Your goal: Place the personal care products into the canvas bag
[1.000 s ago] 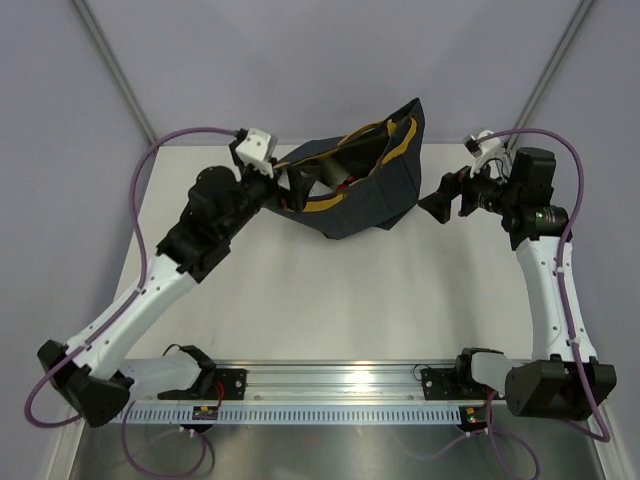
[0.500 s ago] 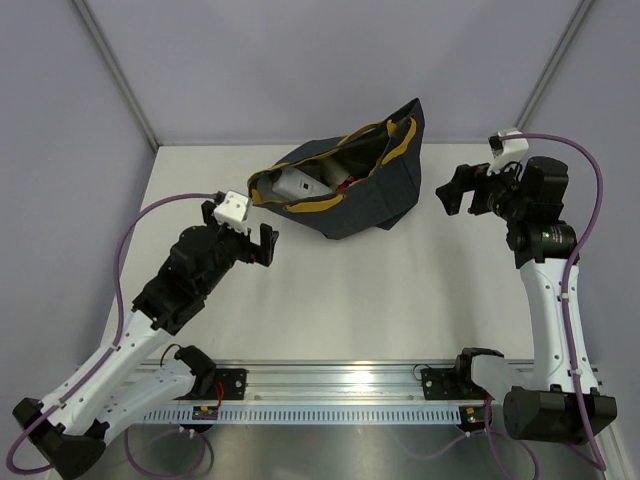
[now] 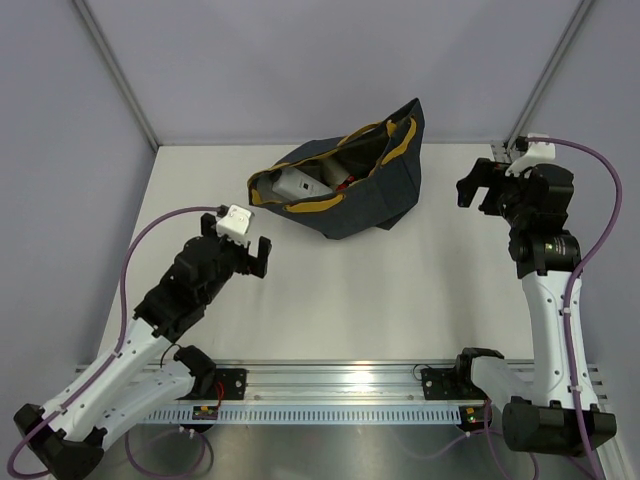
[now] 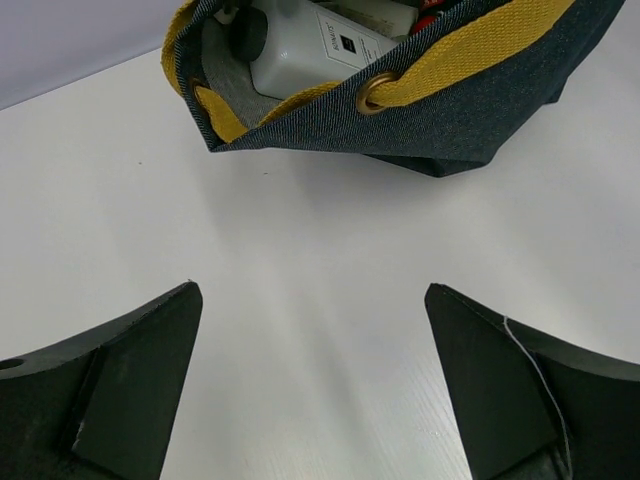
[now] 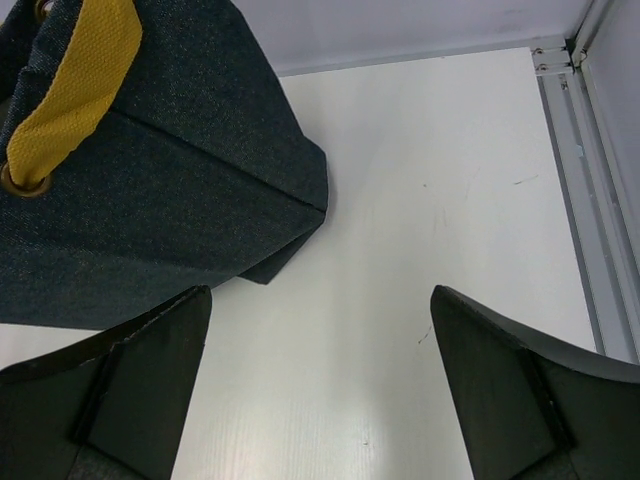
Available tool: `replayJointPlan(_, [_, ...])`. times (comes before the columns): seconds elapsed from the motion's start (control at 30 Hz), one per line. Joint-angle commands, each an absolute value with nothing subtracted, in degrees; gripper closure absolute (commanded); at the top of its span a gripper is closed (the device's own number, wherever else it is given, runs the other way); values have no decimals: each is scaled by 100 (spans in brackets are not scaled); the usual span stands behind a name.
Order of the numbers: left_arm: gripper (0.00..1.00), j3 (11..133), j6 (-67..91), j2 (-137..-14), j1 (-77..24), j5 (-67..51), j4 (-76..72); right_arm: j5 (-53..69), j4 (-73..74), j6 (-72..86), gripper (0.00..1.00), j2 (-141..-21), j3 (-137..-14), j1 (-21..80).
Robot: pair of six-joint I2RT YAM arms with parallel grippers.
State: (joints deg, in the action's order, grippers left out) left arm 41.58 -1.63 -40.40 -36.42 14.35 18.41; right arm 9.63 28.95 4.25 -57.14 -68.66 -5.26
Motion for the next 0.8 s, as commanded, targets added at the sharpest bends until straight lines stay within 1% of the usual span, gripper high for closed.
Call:
replayJointPlan(0.0, [1, 4157, -246, -3833, -3630, 1617, 1670, 493, 2707, 633, 0, -5467, -6803, -545])
replayJointPlan(0.23, [1, 4061, -44, -3604, -3630, 1731, 1653, 176, 2575, 581, 0, -5178, -6592, -545])
replayJointPlan(0.43, [1, 4043, -35, -3647, -3639, 1810, 1644, 185, 2470, 633, 0, -4975, -6355, -545])
replayJointPlan(0.77, [1, 4052, -26, -3788, -3630, 1872, 1679, -290, 2312, 1010, 1, -4913, -6214, -545])
